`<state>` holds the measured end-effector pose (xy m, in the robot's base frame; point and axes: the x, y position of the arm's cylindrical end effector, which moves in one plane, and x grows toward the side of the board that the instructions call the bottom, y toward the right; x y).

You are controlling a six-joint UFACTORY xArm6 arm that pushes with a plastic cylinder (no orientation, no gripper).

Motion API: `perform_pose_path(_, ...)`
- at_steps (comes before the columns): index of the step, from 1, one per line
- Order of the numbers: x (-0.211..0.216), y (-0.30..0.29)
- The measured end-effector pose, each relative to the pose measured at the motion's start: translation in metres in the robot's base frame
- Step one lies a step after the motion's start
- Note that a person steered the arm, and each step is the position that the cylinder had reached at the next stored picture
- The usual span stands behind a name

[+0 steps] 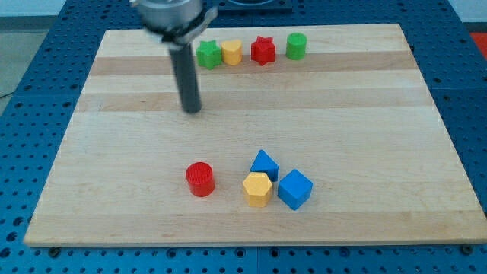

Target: Drag the red circle to the left of the green star

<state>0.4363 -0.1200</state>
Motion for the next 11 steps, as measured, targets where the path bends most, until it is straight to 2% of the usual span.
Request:
perform_pose_path(1,0.080,-0.020)
perform_pose_path(2,0.151,0.001)
perform_pose_path(3,0.165,0.062)
perform_pose_path(4,0.131,0.065)
perform_pose_path(6,0.041,-0.045)
perform_pose_path(8,0.030,-0.056)
perform_pose_path(9,-0.044,-0.056)
perform_pose_path(10,-0.082,-0.056)
perform_pose_path(11,-0.050,-0.056)
